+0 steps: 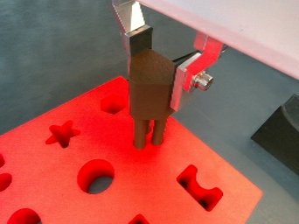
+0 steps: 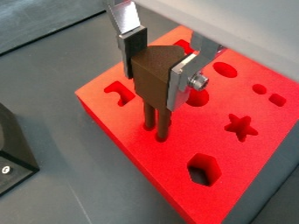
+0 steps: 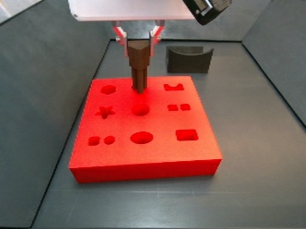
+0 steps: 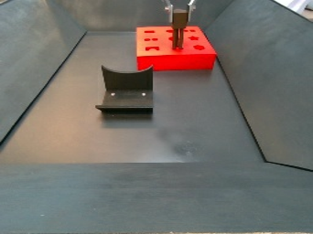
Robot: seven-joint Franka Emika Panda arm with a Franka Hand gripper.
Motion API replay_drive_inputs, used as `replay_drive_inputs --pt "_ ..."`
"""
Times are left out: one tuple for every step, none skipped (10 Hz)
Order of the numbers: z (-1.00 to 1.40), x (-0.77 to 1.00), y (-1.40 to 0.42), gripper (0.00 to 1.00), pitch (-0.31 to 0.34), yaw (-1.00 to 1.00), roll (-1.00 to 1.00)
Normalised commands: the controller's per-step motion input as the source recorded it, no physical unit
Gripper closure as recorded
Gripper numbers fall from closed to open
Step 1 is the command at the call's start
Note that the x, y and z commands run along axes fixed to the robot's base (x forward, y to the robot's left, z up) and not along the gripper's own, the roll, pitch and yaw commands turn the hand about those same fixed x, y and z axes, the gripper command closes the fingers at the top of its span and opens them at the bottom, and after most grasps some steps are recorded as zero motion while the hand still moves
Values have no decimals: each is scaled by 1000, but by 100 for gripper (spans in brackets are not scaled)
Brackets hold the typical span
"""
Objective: Pick up the 3 prong object. Move up. Move to above the board. Insert the 3 prong object.
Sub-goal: Insert the 3 prong object.
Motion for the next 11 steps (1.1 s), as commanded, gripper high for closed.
replay_drive_inputs --pt "-526 -86 -91 100 -137 0 0" --pt "-640 -120 0 100 -126 43 76" --pt "-646 -137 129 100 -109 131 136" --pt "-589 0 237 100 -91 183 127" --pt "-520 34 166 100 -34 109 90" --pt "-500 120 0 100 -31 66 40" --pt "-677 169 -263 100 -116 114 51" --pt "-769 166 -260 100 -139 129 31" --pt "-740 0 -263 100 -151 100 49" --pt "-700 0 -197 100 -144 120 59" --pt "-797 0 -114 100 -169 94 57"
